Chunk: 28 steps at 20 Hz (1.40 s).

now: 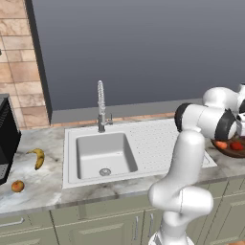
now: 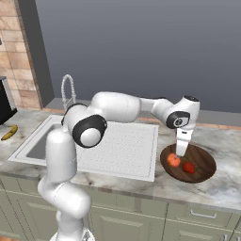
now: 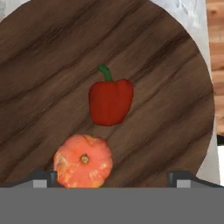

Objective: There is a mixed pile of frozen fruits and vegetables on the counter. Locate all the frozen vegetables and place the items in a bowl on the counter. Take all the frozen fruits and defrost them in a running sink.

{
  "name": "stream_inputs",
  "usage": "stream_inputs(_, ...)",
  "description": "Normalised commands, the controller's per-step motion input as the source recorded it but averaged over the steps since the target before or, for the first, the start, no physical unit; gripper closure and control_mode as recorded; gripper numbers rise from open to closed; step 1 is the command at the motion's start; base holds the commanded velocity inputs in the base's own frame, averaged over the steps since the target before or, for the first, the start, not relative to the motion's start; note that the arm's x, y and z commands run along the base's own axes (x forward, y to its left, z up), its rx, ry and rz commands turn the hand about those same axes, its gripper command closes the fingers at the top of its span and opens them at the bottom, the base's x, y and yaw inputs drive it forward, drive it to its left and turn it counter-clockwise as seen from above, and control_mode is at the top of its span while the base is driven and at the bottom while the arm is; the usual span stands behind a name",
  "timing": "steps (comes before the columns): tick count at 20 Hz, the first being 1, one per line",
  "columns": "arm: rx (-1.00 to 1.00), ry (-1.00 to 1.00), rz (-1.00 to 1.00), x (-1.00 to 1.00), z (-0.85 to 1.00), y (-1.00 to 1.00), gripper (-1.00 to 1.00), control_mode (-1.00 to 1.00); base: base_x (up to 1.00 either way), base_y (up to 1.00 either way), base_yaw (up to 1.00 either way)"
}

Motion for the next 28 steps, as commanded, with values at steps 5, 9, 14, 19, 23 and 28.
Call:
stream_inputs(5,0.00,-0.03,0.09,-0.02,0.04,0.56,-1.00,-1.00,0.00,0.00,0.00)
stream_inputs(9,0.00,-0.04,0.13,-0.04,0.02,0.59,-1.00,-1.00,0.00,0.00,0.00)
stream_inputs(14,0.00,-0.05,0.17,0.00,0.05,0.59,-1.00,-1.00,0.00,0.00,0.00)
stream_inputs(19,0.00,-0.05,0.19,0.00,0.10,0.52,-1.00,-1.00,0.00,0.00,0.00)
stream_inputs(23,0.00,-0.03,0.22,0.00,0.14,0.48,-1.00,-1.00,0.00,0.00,0.00)
stream_inputs(28,0.00,0.00,0.24,0.00,0.15,0.48,-1.00,-1.00,0.00,0.00,0.00)
